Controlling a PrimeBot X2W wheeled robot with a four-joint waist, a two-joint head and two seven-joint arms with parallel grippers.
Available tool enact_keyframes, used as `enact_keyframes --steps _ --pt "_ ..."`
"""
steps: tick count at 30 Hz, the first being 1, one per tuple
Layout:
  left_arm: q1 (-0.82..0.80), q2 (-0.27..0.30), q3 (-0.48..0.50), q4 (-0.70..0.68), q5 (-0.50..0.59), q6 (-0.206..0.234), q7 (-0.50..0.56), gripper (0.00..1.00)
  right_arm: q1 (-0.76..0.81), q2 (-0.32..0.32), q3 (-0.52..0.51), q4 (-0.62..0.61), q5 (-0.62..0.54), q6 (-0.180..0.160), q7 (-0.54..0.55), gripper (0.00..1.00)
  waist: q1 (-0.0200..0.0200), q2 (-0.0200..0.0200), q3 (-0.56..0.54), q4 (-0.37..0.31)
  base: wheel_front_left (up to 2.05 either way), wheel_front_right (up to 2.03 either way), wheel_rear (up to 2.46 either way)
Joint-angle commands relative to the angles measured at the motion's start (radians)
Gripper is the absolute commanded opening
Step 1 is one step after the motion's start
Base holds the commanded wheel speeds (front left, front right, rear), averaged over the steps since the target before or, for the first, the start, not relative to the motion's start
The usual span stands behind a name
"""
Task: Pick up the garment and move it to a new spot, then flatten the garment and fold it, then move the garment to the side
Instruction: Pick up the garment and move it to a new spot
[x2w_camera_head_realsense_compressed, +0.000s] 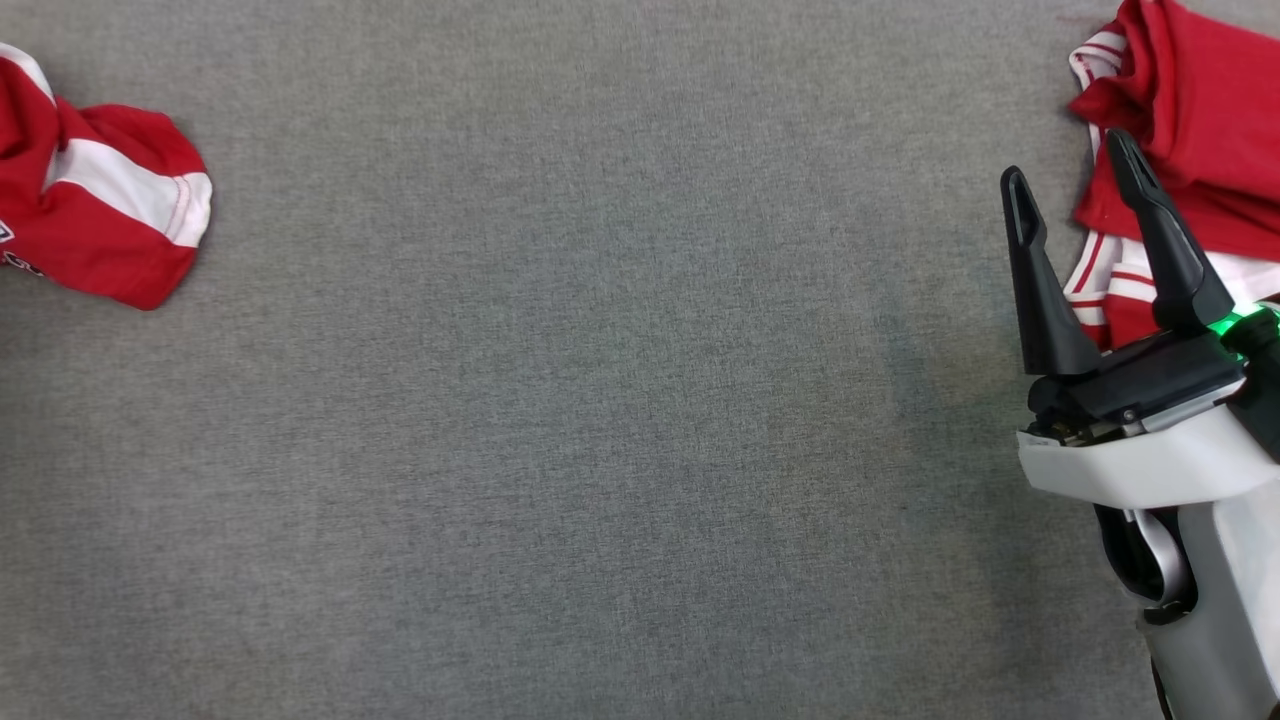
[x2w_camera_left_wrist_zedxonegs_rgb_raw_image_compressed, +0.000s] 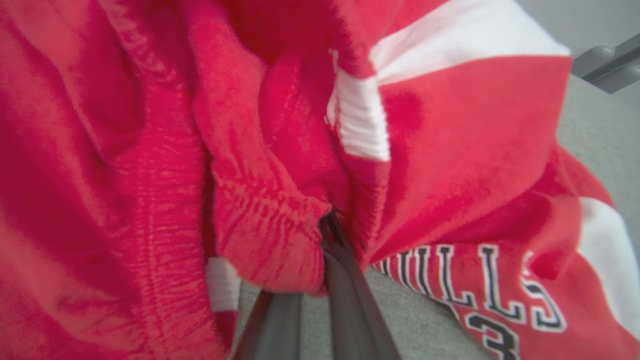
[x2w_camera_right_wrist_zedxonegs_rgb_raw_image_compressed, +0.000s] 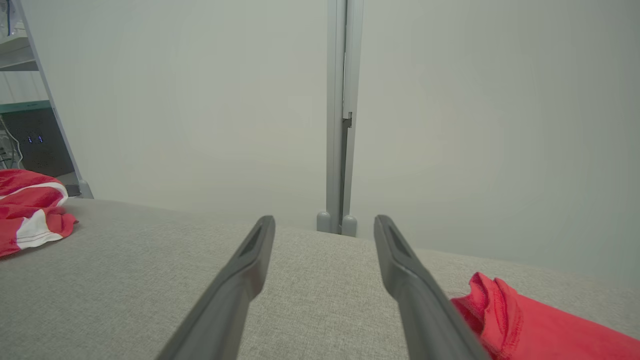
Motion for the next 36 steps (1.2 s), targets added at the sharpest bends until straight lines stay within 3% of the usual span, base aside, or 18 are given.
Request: enact_keyframes --steps 1,13,23,28,36 --pt "-0.021 0.013 -0.013 0.005 0.017 -0.018 -0.031 0.0 0.01 0.006 0.001 0.009 -0.002 0.0 -0.011 1.0 -0.0001 0.0 -0.039 0.008 0.0 0.0 0.0" --pt "-0.015 0.034 -0.166 -0.135 0.104 -0.058 -0.068 0.0 0.073 0.038 0.014 0.088 0.022 0.0 -0.032 1.0 -0.0001 0.0 -0.277 0.012 0.0 0.0 0.0" --pt "0.035 0.032 -0.294 -0.512 0.064 -0.058 0.046 0.0 0.132 0.067 0.0 0.132 0.04 0.0 -0.041 1.0 -0.0001 0.0 -0.442 -0.054 0.0 0.0 0.0" --pt "0.05 -0.028 -0.335 -0.713 0.036 -0.047 0.096 0.0 0.15 0.061 -0.024 0.142 0.04 0.0 -0.038 1.0 -0.0001 0.0 -0.476 -0.093 0.0 0.0 0.0" --pt "0.144 -0.154 -0.313 -0.896 -0.049 0.056 0.06 0.0 0.162 0.04 -0.073 0.142 0.036 0.0 -0.021 1.0 -0.0001 0.0 -0.468 -0.122 0.0 0.0 0.0"
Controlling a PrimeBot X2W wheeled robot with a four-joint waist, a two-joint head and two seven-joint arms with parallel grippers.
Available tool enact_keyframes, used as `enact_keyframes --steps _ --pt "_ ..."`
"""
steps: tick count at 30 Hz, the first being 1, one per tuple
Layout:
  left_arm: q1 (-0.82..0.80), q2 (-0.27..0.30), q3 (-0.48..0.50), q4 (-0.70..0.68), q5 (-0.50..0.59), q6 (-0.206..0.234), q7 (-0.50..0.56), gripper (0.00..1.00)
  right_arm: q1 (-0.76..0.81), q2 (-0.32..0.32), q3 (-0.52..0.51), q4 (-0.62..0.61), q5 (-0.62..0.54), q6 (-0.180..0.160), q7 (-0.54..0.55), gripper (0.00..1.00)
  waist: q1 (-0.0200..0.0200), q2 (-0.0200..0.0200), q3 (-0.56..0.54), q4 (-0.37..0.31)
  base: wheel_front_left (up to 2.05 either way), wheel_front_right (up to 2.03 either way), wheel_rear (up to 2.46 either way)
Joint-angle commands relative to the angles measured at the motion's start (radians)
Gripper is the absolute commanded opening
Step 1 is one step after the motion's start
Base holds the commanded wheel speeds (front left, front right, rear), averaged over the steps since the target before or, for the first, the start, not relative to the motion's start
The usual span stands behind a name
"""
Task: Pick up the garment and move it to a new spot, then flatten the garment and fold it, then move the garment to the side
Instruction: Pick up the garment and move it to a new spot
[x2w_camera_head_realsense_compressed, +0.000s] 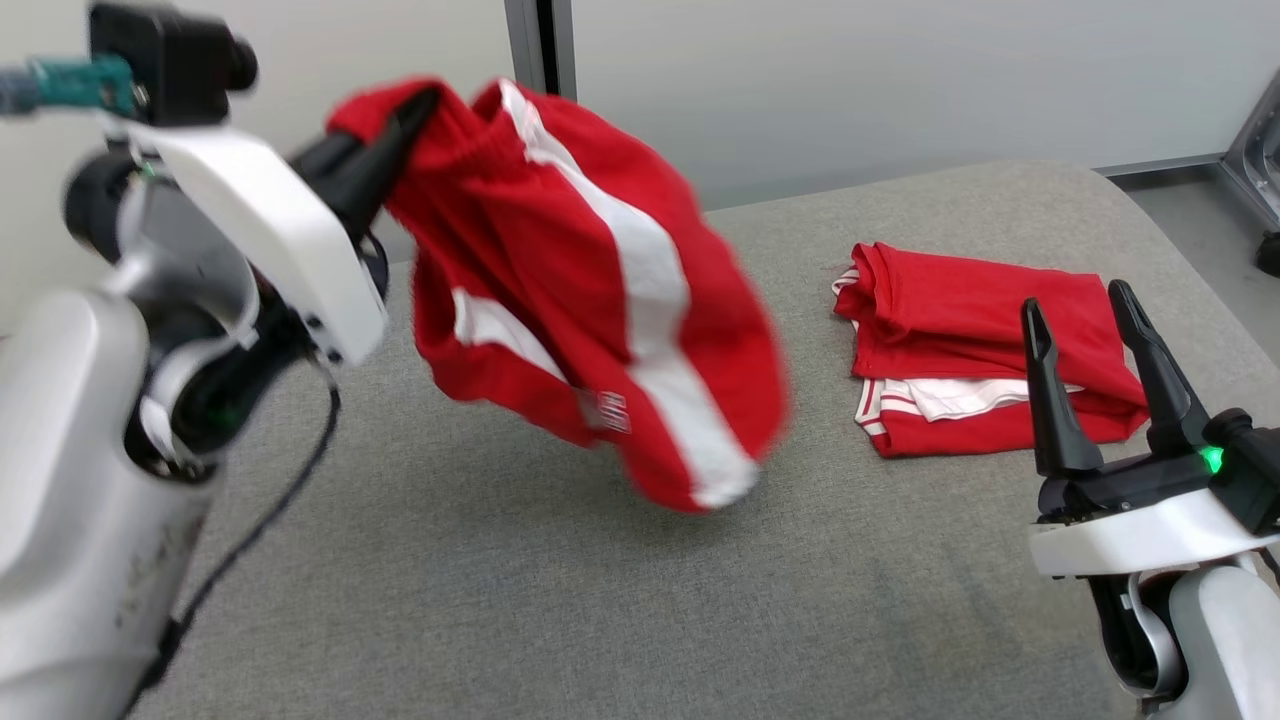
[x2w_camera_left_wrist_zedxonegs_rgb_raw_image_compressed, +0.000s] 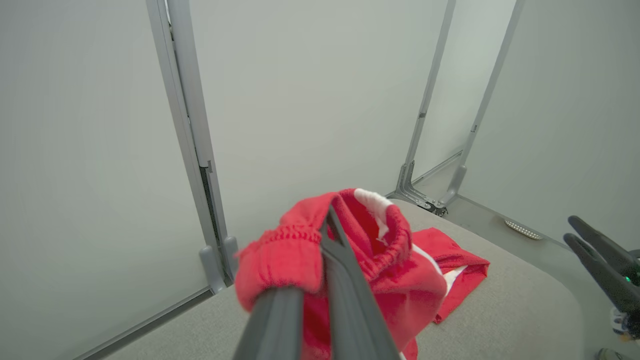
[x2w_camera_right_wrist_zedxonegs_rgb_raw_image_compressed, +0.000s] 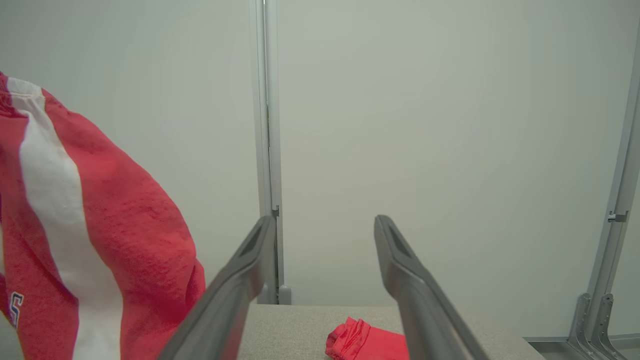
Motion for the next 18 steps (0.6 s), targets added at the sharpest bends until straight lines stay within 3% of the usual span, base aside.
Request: enact_keyframes --steps 1,5,9,10,11,12,18 --pt "0.057 -0.008 0.008 -0.014 -0.013 0.024 -0.017 0.0 0.012 -0.003 -0.005 0.0 0.002 0.0 0.006 1.0 0.0 -0.0001 0.007 -0.005 0.0 0.0 0.0" --pt "0.225 -0.021 0.031 -0.019 -0.04 0.067 -0.081 0.0 0.024 0.001 -0.001 0.01 0.005 0.0 0.014 1.0 0.0 -0.0001 0.02 -0.016 0.0 0.0 0.0" --pt "0.413 -0.012 0.073 0.07 -0.048 0.09 -0.189 0.0 0.029 0.006 0.006 0.018 0.008 0.0 0.012 1.0 0.0 -0.0001 0.031 -0.027 0.0 0.0 0.0" --pt "0.453 -0.008 0.08 0.104 -0.05 0.091 -0.213 0.16 0.028 0.006 0.008 0.02 0.009 0.0 0.012 1.0 0.0 -0.0001 0.033 -0.03 0.0 0.0 0.0" --pt "0.484 0.004 0.089 0.144 -0.038 0.096 -0.237 0.49 0.025 0.006 0.011 0.021 0.01 0.0 0.013 1.0 0.0 -0.0001 0.037 -0.032 0.0 0.0 0.0" --pt "0.509 0.016 0.092 0.182 -0.026 0.094 -0.257 1.0 0.022 0.004 0.013 0.023 0.011 0.0 0.013 1.0 0.0 -0.0001 0.038 -0.034 0.0 0.0 0.0" --pt "0.571 0.027 0.132 0.265 -0.029 0.067 -0.366 1.0 0.023 -0.004 0.012 0.025 0.01 0.0 0.014 1.0 0.0 -0.0001 0.034 -0.02 0.0 0.0 0.0"
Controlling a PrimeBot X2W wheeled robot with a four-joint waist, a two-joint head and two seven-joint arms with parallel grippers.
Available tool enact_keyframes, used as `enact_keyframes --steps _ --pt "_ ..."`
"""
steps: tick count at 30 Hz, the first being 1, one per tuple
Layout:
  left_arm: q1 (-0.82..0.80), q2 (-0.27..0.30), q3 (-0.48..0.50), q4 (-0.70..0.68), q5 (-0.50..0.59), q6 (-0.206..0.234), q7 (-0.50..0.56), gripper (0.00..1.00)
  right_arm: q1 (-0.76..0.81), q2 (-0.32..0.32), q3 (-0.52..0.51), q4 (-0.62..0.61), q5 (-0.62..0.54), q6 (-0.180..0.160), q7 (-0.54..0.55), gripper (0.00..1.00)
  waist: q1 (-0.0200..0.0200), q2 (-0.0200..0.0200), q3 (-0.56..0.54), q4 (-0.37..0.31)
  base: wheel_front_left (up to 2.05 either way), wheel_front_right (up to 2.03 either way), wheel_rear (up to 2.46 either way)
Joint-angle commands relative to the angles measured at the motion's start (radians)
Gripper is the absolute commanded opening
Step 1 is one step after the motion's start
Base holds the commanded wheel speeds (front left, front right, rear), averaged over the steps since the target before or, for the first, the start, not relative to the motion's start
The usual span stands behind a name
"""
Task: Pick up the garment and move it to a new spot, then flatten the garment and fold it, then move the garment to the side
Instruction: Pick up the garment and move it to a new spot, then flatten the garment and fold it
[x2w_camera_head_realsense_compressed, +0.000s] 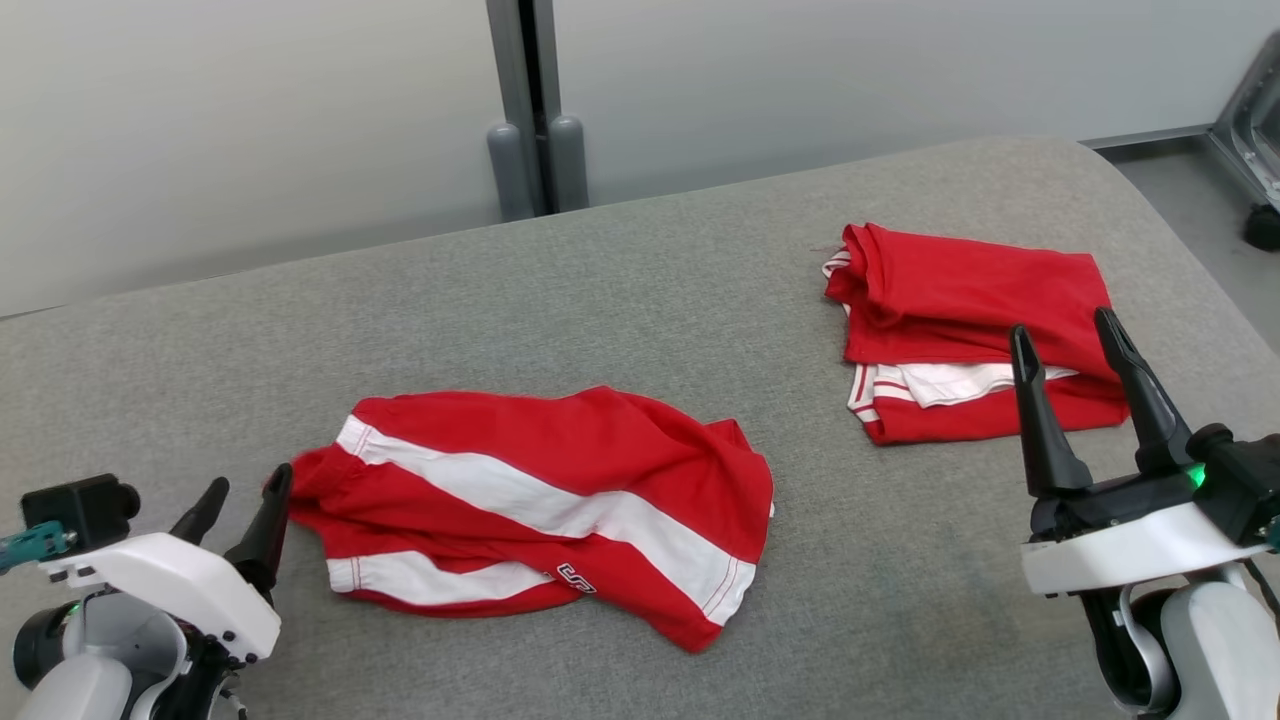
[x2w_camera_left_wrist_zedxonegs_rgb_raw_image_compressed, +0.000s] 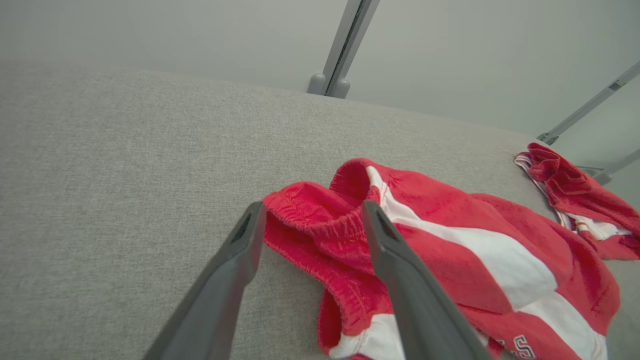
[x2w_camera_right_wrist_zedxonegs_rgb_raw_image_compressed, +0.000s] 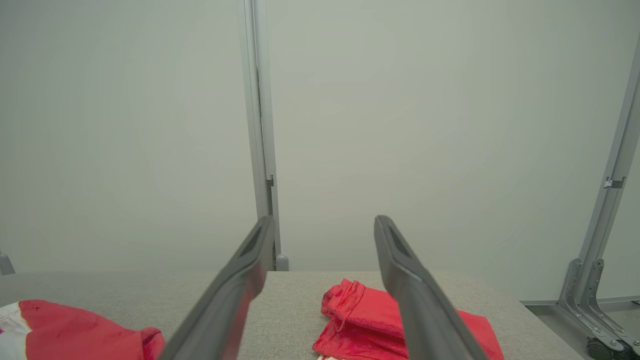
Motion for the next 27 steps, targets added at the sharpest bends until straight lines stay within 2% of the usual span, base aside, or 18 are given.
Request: enact_keyframes --steps 1,5,12,18,20,27 --pt "0.015 0.007 0.008 -0.005 -0.003 -0.011 -0.013 1.0 0.007 -0.001 0.002 0.001 0.0 0.0 0.001 1.0 0.0 0.0 -0.005 0.009 0.0 0.0 0.0" --pt "0.035 0.019 0.03 -0.052 0.03 -0.019 -0.109 1.0 0.029 0.005 0.001 0.004 0.0 0.0 0.003 1.0 0.0 0.0 -0.022 0.035 0.0 0.0 0.0" --pt "0.09 0.035 0.049 -0.228 0.139 0.051 -0.26 1.0 0.07 0.006 0.005 0.003 0.001 0.0 0.011 1.0 0.0 0.0 -0.063 0.086 0.0 0.0 0.0" --pt "0.179 -0.003 0.001 -0.345 0.247 0.126 -0.336 1.0 0.142 0.006 -0.01 -0.023 0.002 0.0 0.002 1.0 0.0 0.0 -0.084 0.12 0.0 0.0 0.0" --pt "0.213 -0.037 -0.019 -0.349 0.241 0.138 -0.344 1.0 0.164 0.01 -0.017 -0.033 0.002 0.0 0.001 1.0 0.0 0.0 -0.085 0.125 0.0 0.0 0.0" --pt "0.253 -0.069 -0.051 -0.343 0.269 0.161 -0.357 1.0 0.187 0.01 -0.021 -0.055 0.0 0.0 0.015 1.0 0.0 0.0 -0.082 0.126 0.0 0.0 0.0"
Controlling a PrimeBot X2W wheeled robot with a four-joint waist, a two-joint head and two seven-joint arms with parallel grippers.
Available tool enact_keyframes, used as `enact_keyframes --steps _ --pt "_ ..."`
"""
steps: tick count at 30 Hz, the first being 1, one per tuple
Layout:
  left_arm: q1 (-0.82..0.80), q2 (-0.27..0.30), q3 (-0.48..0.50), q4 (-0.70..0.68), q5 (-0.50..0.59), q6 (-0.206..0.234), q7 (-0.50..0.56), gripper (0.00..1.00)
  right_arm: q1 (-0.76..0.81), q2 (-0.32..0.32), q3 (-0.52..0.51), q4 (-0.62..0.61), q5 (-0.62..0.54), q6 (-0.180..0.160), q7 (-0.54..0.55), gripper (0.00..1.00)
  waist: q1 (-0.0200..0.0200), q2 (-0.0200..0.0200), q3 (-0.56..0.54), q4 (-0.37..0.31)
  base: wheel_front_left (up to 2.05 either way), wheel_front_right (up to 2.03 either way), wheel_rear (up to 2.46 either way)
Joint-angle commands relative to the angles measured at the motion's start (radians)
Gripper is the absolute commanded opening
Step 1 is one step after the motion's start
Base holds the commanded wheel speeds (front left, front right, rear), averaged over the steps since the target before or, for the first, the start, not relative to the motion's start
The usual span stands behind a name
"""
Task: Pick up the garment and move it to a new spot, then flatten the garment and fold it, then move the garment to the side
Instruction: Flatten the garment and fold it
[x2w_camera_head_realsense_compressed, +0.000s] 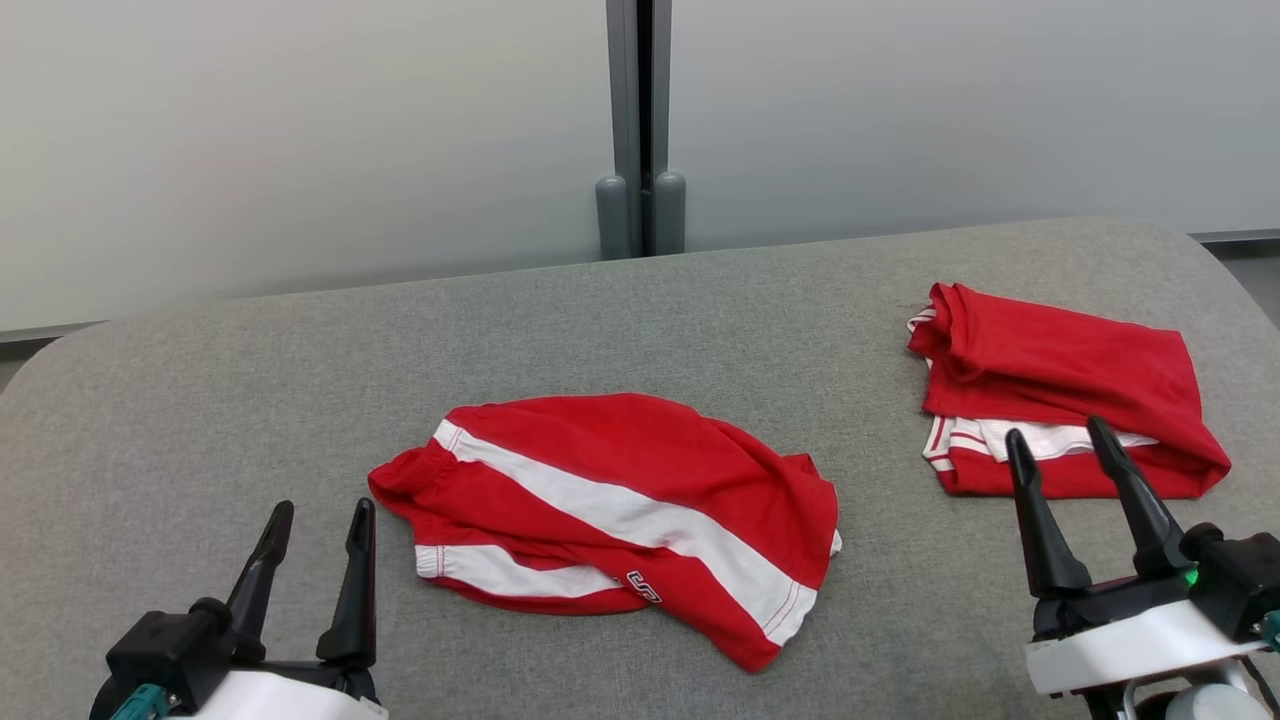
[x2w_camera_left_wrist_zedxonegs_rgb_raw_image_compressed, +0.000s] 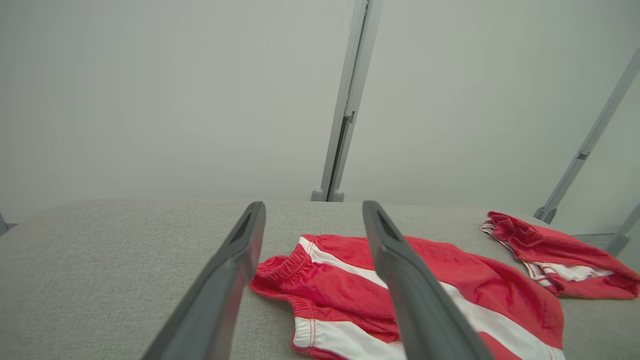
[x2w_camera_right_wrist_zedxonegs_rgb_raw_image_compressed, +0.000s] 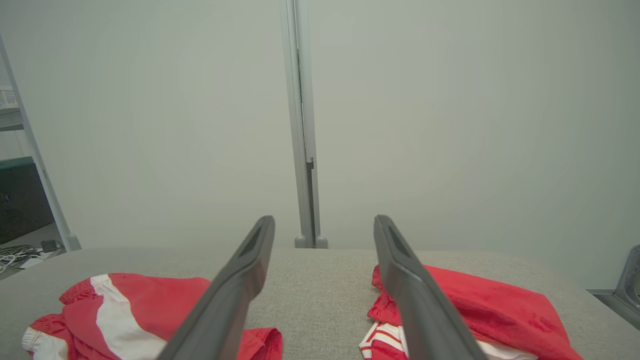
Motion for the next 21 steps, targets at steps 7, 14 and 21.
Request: enact_keyframes --steps 7,14,21 --pt "-0.002 0.042 0.019 -0.002 -0.008 -0.013 0.015 1.0 0.016 0.0 -0.001 -0.009 0.004 0.0 0.036 1.0 0.0 -0.0001 0.002 -0.004 0.0 0.0 0.0" --pt "-0.084 0.12 0.021 -0.015 -0.119 -0.102 0.209 1.0 0.039 -0.003 0.113 0.035 0.219 0.0 0.278 1.0 0.0 -0.0001 0.019 -0.014 0.0 0.0 0.0" --pt "-0.293 0.21 -0.022 0.024 -0.228 -0.211 0.508 1.0 -0.022 -0.03 0.256 0.068 0.408 0.0 0.451 1.0 0.0 -0.0001 0.104 -0.028 0.0 0.0 0.0"
